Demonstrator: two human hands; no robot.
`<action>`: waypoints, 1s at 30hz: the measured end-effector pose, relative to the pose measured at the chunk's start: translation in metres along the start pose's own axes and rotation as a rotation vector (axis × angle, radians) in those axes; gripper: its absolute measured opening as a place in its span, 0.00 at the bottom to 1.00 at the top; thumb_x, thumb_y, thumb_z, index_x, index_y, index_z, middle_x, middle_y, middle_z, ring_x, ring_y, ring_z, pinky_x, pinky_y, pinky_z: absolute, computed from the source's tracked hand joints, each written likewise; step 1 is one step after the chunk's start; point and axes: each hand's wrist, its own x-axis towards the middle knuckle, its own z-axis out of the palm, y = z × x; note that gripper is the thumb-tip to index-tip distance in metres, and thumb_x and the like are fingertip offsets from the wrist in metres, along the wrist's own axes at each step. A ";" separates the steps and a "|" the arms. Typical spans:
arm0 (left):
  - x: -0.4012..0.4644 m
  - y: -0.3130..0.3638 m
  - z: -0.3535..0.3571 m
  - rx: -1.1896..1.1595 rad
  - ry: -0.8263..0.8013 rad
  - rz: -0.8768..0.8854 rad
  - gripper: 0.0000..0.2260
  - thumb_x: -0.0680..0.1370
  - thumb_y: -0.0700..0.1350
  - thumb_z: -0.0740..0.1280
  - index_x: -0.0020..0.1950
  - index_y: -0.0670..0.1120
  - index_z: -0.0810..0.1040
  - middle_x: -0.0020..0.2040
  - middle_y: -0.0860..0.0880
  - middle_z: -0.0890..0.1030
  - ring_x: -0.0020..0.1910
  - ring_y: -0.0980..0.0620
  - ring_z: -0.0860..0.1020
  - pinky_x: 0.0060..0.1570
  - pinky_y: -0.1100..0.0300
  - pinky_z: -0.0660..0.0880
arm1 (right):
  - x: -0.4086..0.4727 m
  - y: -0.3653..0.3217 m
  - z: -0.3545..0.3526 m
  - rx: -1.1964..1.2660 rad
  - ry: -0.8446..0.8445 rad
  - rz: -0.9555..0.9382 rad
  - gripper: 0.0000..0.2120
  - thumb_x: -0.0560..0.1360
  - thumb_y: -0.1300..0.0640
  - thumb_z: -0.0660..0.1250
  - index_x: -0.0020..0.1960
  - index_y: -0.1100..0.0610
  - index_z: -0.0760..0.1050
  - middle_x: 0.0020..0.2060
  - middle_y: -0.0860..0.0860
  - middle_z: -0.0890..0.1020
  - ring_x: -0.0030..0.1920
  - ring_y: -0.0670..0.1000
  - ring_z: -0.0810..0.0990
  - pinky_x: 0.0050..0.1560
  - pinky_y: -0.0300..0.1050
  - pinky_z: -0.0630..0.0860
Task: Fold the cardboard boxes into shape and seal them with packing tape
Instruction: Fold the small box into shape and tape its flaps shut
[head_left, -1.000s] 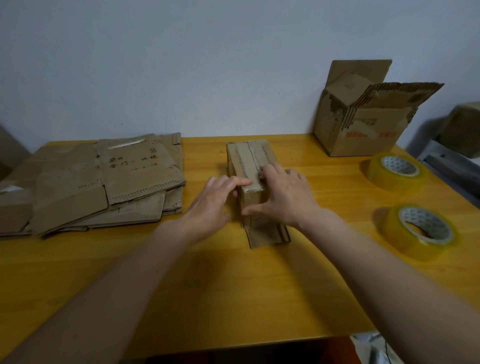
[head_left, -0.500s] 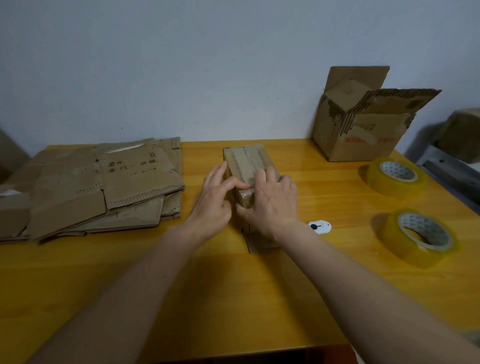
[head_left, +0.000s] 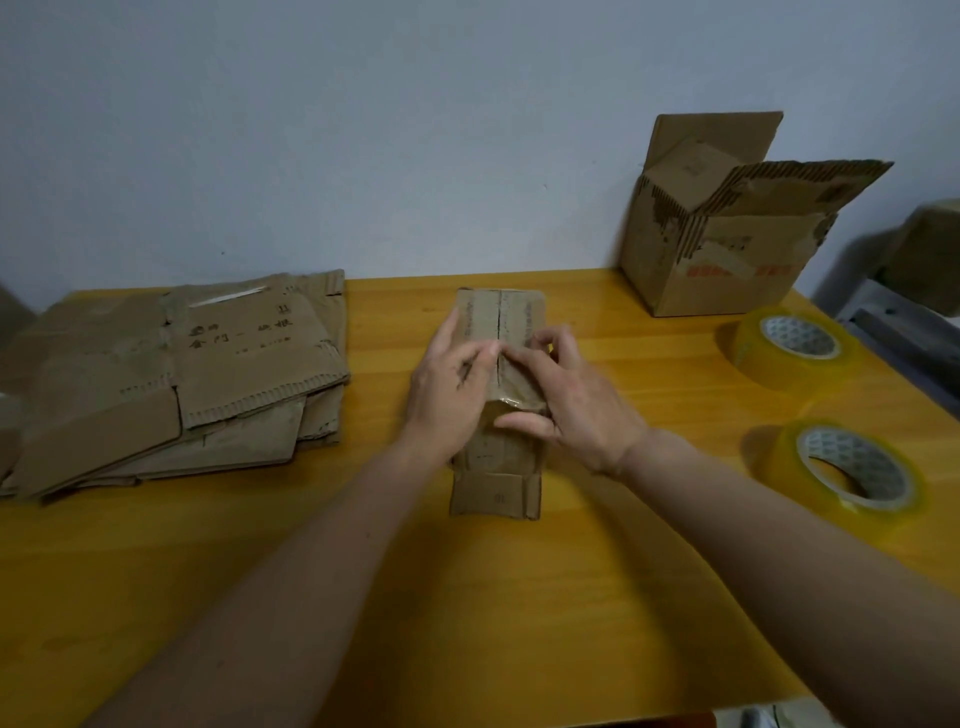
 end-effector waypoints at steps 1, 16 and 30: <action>0.000 0.000 -0.002 -0.022 -0.027 0.002 0.13 0.81 0.49 0.61 0.59 0.47 0.81 0.77 0.49 0.59 0.72 0.54 0.63 0.59 0.73 0.64 | 0.001 0.002 -0.001 -0.020 -0.020 -0.022 0.39 0.70 0.30 0.58 0.72 0.54 0.63 0.59 0.54 0.65 0.49 0.45 0.67 0.45 0.38 0.72; 0.007 -0.011 -0.010 -0.152 -0.172 -0.005 0.21 0.83 0.45 0.57 0.76 0.55 0.60 0.78 0.52 0.56 0.75 0.56 0.55 0.73 0.48 0.60 | -0.005 0.010 0.024 -0.015 0.225 -0.055 0.36 0.69 0.29 0.60 0.57 0.61 0.68 0.57 0.56 0.68 0.56 0.53 0.69 0.55 0.49 0.76; 0.022 0.008 -0.036 0.386 -0.296 -0.058 0.18 0.82 0.49 0.60 0.71 0.50 0.70 0.71 0.50 0.71 0.68 0.48 0.69 0.64 0.57 0.66 | -0.016 -0.017 -0.015 0.041 0.038 -0.025 0.30 0.71 0.36 0.62 0.59 0.60 0.76 0.54 0.55 0.72 0.54 0.52 0.72 0.55 0.48 0.76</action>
